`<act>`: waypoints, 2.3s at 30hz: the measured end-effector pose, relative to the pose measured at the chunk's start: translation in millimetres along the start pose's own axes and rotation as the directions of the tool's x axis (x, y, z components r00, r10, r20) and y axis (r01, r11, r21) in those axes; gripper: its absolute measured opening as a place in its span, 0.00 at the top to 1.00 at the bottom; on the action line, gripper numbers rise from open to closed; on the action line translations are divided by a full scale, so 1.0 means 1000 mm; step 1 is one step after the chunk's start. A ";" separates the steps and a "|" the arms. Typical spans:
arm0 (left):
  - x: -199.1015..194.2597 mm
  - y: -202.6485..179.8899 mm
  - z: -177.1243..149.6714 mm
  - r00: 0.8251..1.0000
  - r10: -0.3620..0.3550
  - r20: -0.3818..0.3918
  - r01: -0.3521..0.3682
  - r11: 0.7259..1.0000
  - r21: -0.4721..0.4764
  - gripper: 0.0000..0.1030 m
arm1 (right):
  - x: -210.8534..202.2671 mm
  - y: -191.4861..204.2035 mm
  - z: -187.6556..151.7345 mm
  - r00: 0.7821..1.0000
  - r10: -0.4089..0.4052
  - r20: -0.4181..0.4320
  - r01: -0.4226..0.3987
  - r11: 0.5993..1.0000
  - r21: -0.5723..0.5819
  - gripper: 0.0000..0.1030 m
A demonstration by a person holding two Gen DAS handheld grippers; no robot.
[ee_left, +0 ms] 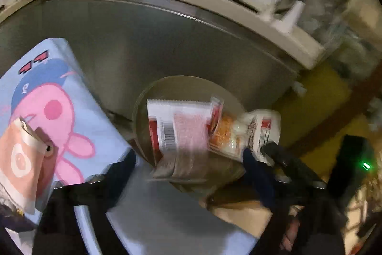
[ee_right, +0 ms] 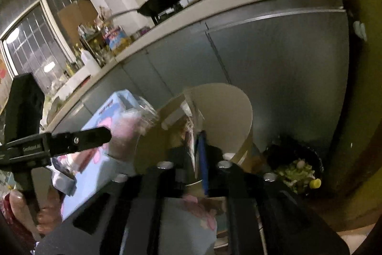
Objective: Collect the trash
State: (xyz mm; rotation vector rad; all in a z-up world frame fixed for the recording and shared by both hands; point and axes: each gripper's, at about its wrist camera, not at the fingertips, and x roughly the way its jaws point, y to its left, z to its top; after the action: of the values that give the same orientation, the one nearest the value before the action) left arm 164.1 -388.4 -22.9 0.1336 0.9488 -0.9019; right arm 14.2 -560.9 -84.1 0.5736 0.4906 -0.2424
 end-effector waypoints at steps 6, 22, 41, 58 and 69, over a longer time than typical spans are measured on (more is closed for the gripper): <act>-0.010 0.010 0.000 1.000 -0.008 0.030 0.010 0.999 -0.053 0.15 | -0.008 0.004 0.002 0.999 -0.003 0.045 0.003 1.000 -0.004 0.56; -0.149 0.007 -0.102 0.972 0.084 0.220 -0.097 0.994 0.049 0.15 | -0.047 0.091 -0.042 0.984 0.178 -0.020 -0.179 0.983 -0.046 0.56; -0.265 0.173 -0.252 0.956 0.211 0.205 -0.108 0.900 -0.422 0.15 | 0.013 0.267 -0.130 0.805 0.408 -0.430 -0.493 0.864 -0.105 0.69; -0.245 0.256 -0.252 0.959 0.118 0.256 0.089 0.735 -0.672 0.16 | 0.050 0.361 -0.170 0.703 0.448 -0.553 -0.581 0.810 -0.082 0.70; -0.266 0.268 -0.276 0.942 0.266 0.204 -0.052 0.716 -0.696 0.17 | 0.026 0.395 -0.207 0.623 0.460 -0.633 -0.689 0.706 -0.165 0.70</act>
State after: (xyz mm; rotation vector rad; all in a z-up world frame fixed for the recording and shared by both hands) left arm 108.7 74.6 -62.6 -0.5401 0.9191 -0.3421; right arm 97.4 -123.0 -66.7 0.3647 0.8590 0.6895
